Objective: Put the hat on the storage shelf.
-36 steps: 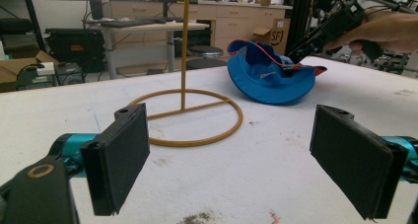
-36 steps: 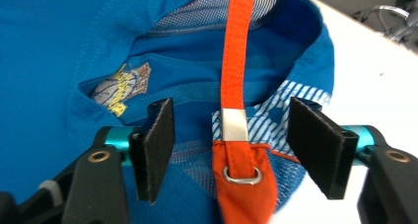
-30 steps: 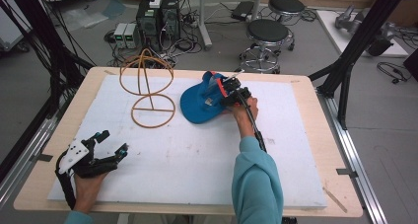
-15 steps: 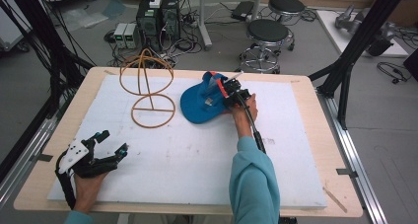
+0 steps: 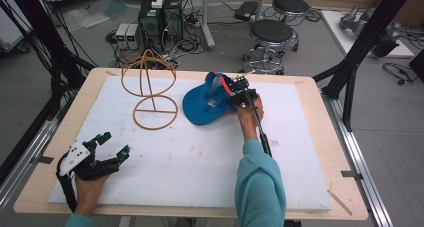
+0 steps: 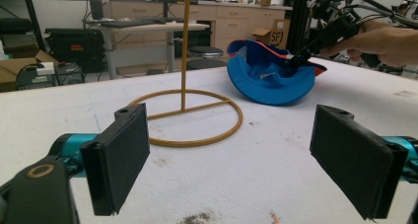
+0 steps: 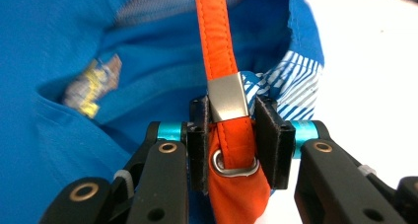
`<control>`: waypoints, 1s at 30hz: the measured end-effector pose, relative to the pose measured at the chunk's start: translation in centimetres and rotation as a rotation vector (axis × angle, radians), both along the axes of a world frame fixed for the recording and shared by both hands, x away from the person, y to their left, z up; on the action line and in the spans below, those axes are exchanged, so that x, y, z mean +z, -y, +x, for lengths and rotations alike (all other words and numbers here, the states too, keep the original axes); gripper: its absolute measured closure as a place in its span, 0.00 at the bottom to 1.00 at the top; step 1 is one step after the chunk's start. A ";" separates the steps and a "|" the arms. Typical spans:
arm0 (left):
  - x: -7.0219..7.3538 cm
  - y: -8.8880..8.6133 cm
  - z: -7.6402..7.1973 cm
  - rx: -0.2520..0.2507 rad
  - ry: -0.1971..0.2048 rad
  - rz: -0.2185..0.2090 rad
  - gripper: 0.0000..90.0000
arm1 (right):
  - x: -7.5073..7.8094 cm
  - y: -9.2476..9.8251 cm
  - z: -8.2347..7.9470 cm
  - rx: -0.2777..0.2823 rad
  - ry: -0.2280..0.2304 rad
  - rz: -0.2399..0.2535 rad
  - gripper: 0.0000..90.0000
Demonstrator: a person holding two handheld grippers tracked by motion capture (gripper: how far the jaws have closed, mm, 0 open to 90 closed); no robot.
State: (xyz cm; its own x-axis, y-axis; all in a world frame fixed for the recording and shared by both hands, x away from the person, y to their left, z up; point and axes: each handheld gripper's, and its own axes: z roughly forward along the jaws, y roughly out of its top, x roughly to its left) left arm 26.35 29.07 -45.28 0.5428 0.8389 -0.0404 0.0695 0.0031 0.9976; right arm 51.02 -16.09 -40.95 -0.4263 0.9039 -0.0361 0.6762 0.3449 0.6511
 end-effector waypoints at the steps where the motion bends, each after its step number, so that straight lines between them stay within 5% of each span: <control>1: 0.0 0.0 0.0 0.000 0.000 0.001 0.17 | 0.2 0.2 -0.1 0.010 0.001 0.015 0.77; 8: 0.0 0.0 0.0 0.002 0.001 0.002 0.17 | 2.0 1.1 -1.6 0.068 0.097 0.129 0.78; 10: 0.0 0.0 0.0 0.002 0.002 0.003 0.17 | 2.9 1.6 -2.4 0.085 0.143 0.210 0.78; 18: 0.0 0.0 -0.1 0.002 0.006 0.006 0.17 | 4.5 1.7 -4.0 0.130 0.210 0.256 0.78; 22: 0.0 0.0 -0.1 0.001 0.008 0.008 0.17 | 5.6 2.0 -5.5 0.190 0.313 0.342 0.78; 24: 0.0 0.0 -0.1 0.002 0.008 0.009 0.17 | 5.8 2.0 -5.8 0.196 0.327 0.361 0.78; 26: 0.0 0.0 -0.1 0.002 0.009 0.010 0.17 | 6.5 2.2 -6.6 0.217 0.408 0.414 0.78; 30: 0.0 0.1 -0.1 0.004 0.013 0.007 0.17 | 7.1 2.3 -7.1 0.228 0.461 0.436 0.78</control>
